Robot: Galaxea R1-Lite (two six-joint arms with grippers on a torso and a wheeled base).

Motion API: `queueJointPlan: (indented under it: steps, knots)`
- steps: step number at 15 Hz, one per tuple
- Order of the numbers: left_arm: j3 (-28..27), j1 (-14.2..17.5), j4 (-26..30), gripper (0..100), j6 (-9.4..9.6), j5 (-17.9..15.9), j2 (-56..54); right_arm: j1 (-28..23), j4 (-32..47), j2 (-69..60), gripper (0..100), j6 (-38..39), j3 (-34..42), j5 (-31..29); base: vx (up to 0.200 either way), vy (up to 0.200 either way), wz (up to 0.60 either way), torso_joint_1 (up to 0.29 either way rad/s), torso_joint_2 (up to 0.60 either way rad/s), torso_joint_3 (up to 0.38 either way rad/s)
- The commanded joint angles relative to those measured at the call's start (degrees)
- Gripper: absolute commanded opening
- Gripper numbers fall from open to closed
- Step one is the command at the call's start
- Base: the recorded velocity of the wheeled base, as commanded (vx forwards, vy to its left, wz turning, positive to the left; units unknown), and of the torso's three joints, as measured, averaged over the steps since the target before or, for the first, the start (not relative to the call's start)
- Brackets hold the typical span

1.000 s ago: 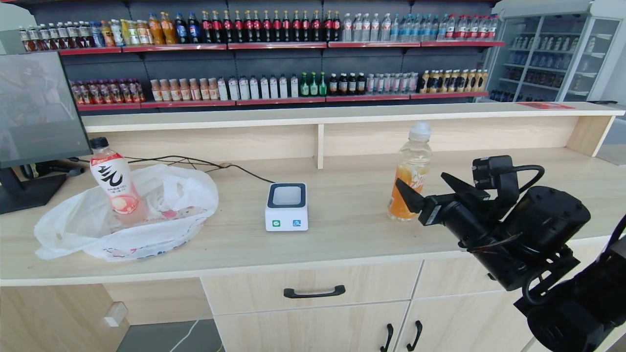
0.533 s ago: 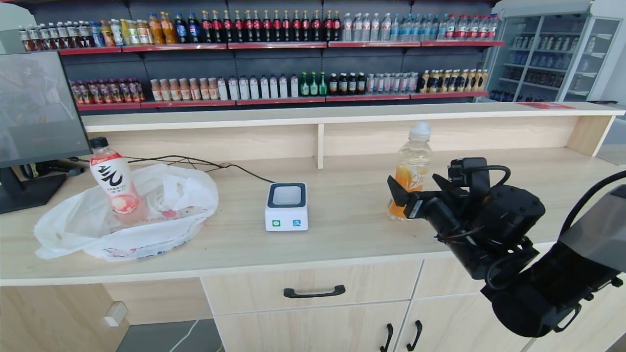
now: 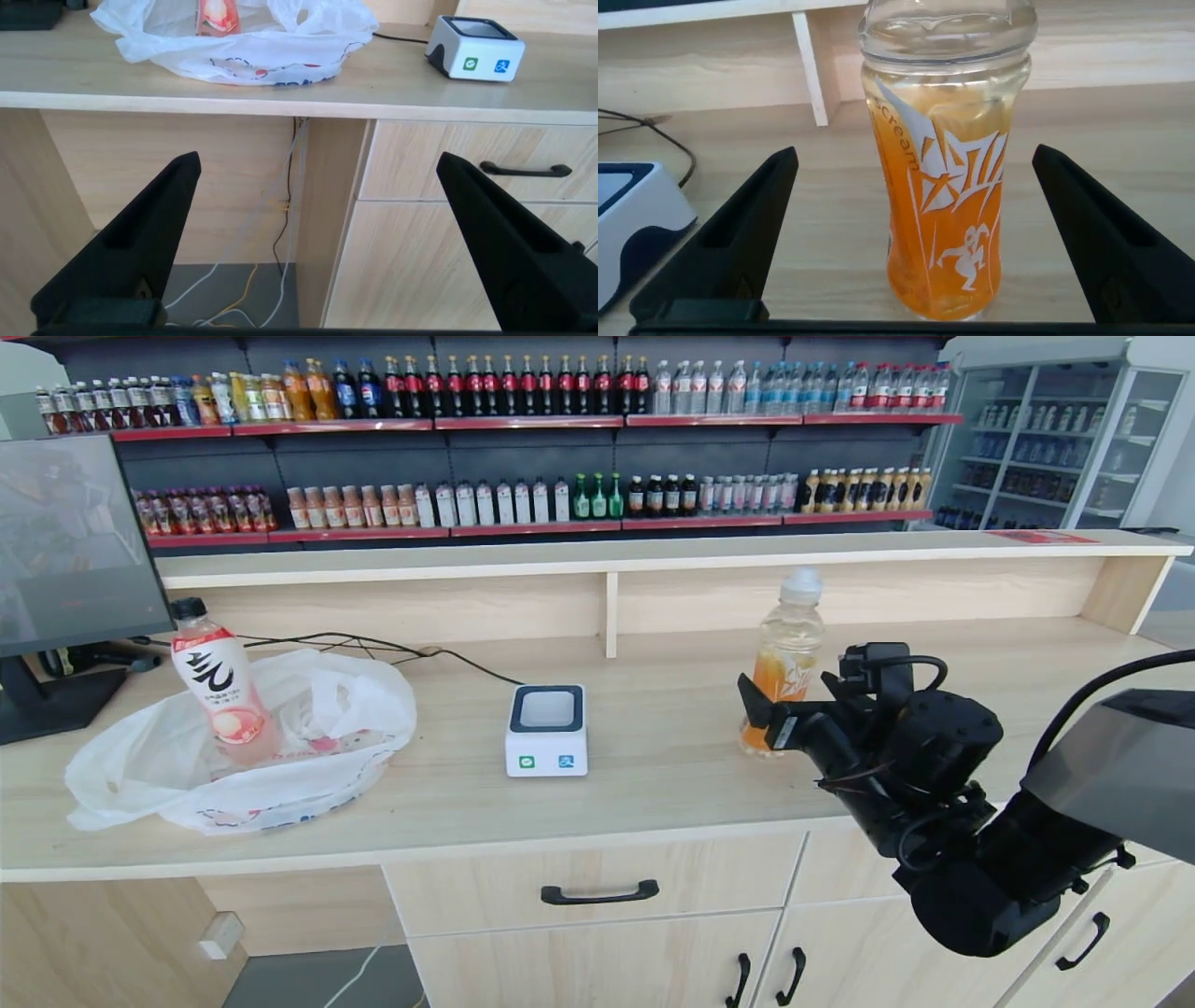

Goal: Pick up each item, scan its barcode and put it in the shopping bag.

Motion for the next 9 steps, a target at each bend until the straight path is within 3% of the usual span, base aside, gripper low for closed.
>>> queueJointPlan:
  steps: [1,9]
  knots:
    - [0.0,0.0,-0.04,100,-0.01,0.0,-0.02,-0.57,-0.06,2.22,100,0.0,-1.22,0.03,0.0,0.0,0.0,0.0,0.0,0.0]
    - [0.0,0.0,0.05,100,-0.27,0.0,-0.02,-4.0,-0.06,7.59,100,-0.26,-9.21,0.03,0.0,0.0,0.0,0.0,0.0,0.0]
